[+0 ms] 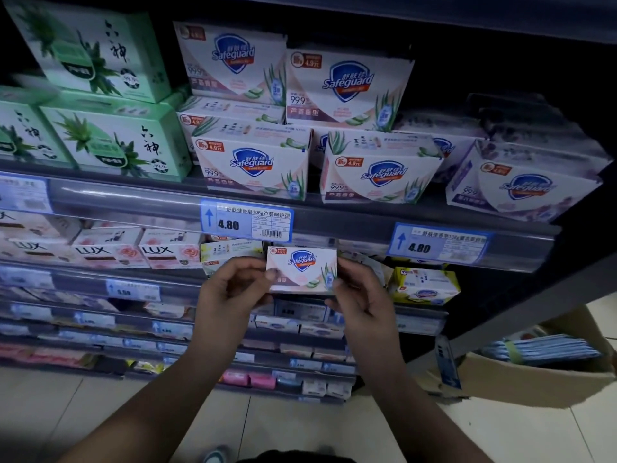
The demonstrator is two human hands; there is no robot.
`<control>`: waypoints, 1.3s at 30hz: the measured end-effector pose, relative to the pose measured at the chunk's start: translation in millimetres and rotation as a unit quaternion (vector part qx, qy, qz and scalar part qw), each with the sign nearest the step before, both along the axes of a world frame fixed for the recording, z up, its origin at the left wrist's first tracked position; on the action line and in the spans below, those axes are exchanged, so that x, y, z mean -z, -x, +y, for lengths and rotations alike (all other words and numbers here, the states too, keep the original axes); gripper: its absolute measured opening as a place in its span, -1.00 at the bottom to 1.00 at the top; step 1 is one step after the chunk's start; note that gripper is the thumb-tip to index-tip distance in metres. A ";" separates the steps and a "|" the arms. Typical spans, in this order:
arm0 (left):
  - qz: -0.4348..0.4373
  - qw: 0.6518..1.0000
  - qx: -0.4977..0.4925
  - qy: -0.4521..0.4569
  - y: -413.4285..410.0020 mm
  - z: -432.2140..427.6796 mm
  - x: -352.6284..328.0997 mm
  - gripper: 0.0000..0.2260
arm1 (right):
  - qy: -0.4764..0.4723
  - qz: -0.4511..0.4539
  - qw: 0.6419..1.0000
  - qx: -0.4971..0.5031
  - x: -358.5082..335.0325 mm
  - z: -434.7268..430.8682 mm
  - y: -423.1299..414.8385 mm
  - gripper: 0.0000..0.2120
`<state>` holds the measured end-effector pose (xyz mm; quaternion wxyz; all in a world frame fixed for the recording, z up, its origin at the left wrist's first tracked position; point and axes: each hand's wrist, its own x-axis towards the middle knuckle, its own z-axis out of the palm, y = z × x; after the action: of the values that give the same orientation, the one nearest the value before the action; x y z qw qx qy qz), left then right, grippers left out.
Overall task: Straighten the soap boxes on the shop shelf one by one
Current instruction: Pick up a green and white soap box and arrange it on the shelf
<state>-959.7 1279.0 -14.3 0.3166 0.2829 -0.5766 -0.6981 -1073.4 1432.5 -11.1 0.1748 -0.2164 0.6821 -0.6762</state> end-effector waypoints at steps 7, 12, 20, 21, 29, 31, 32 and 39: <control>0.011 0.999 0.035 -0.011 -1.1 -0.2 -4.0 -0.85 | 0.038 -0.026 0.998 0.041 -3.1 10.7 -10.1 -0.82; 0.012 0.998 0.051 -0.023 -5.1 1.8 -5.1 -0.76 | 0.038 -0.048 0.997 0.043 -3.7 14.5 -15.1 -0.82; 0.001 0.997 0.070 0.045 -16.0 3.0 -2.1 -0.66 | 0.056 0.046 0.997 0.018 -6.8 24.8 -18.9 -0.61; 0.002 0.996 0.071 0.043 -17.2 4.1 -0.8 -0.66 | 0.062 0.049 0.997 0.017 -5.3 25.3 -19.3 -0.59; 0.031 0.997 0.063 0.029 -18.8 13.7 -0.2 -0.66 | 0.081 0.035 0.996 0.011 -4.8 29.7 -18.9 -0.61; 0.034 0.997 0.062 0.023 -19.5 16.5 -4.3 -0.68 | 0.071 0.029 0.997 0.014 -6.3 30.3 -19.9 -0.65; 0.036 0.997 0.063 0.011 -20.0 18.0 -6.0 -0.70 | 0.073 0.008 0.997 0.019 -6.4 30.4 -21.2 -0.69; 0.018 0.997 0.028 -0.067 -19.3 23.1 -2.0 -0.76 | 0.064 -0.107 0.992 0.032 -9.8 31.6 -19.9 -0.75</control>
<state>-940.4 1302.2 -12.3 0.2880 0.2743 -0.5304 -0.7486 -1053.5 1464.2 -1.2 0.2106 -0.1319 0.6217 -0.7428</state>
